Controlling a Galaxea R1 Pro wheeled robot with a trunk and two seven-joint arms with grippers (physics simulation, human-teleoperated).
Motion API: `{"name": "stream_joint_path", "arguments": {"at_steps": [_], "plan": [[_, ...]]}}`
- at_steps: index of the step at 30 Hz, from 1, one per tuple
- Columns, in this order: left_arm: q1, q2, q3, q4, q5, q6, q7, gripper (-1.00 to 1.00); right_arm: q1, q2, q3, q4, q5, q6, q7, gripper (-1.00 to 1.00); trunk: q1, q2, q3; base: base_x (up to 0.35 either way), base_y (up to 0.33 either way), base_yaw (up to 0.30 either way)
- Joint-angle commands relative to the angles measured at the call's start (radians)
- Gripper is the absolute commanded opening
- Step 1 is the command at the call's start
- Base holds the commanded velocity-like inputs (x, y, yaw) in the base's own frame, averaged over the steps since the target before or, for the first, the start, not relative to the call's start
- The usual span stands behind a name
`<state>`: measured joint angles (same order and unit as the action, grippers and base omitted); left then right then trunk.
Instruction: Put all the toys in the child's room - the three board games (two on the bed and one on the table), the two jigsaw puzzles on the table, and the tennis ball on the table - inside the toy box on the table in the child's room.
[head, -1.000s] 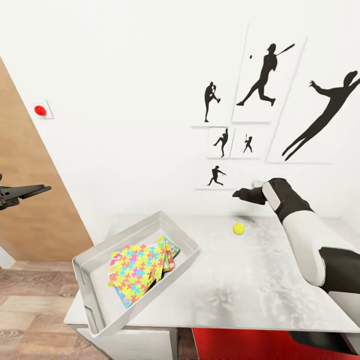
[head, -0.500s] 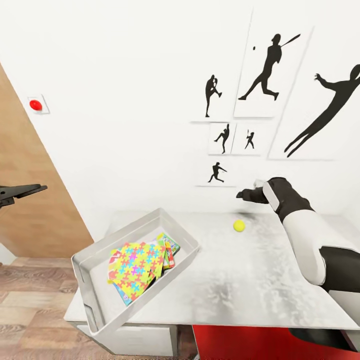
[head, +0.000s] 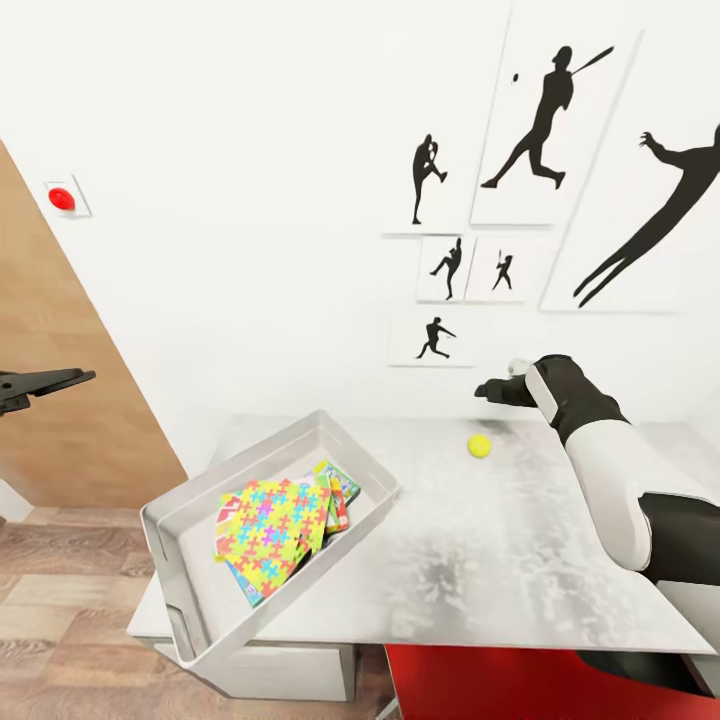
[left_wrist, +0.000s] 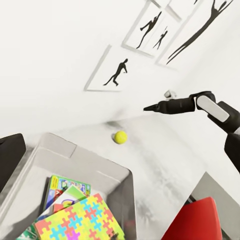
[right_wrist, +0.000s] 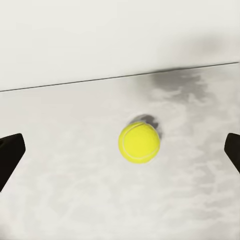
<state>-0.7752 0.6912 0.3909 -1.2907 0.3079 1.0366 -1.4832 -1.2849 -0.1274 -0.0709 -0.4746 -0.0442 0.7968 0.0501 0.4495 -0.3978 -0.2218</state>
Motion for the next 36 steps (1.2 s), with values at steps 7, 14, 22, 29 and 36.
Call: {"name": "stream_joint_path", "arguments": {"at_steps": [7,14,22,29,36], "plan": [[-0.001,-0.003,-0.003,-0.005,0.002,0.011,-0.004,1.00,-0.001,0.000,-0.004,-0.001,-0.003,0.004,0.000,1.00,0.001,-0.002,-0.014,0.000,0.000,0.000],[0.004,-0.024,-0.069,-0.051,0.007,0.011,-0.006,1.00,-0.001,0.000,-0.007,-0.001,-0.003,0.004,0.000,1.00,0.001,-0.002,-0.025,0.000,0.000,0.000],[-0.010,-0.103,-0.191,-0.143,0.035,0.011,-0.009,1.00,-0.001,0.000,-0.007,-0.001,-0.003,0.004,0.001,1.00,0.001,-0.002,-0.038,0.000,0.000,0.000],[-0.066,-0.201,-0.240,-0.164,0.035,0.011,-0.008,1.00,-0.001,0.000,-0.008,-0.001,-0.002,0.004,0.002,1.00,0.001,-0.002,-0.050,0.000,0.000,0.000],[-0.109,-0.236,-0.275,-0.168,0.037,0.011,-0.008,1.00,-0.001,-0.001,-0.008,-0.001,-0.003,0.004,0.002,1.00,0.001,-0.002,-0.061,0.000,0.000,0.000]]}}
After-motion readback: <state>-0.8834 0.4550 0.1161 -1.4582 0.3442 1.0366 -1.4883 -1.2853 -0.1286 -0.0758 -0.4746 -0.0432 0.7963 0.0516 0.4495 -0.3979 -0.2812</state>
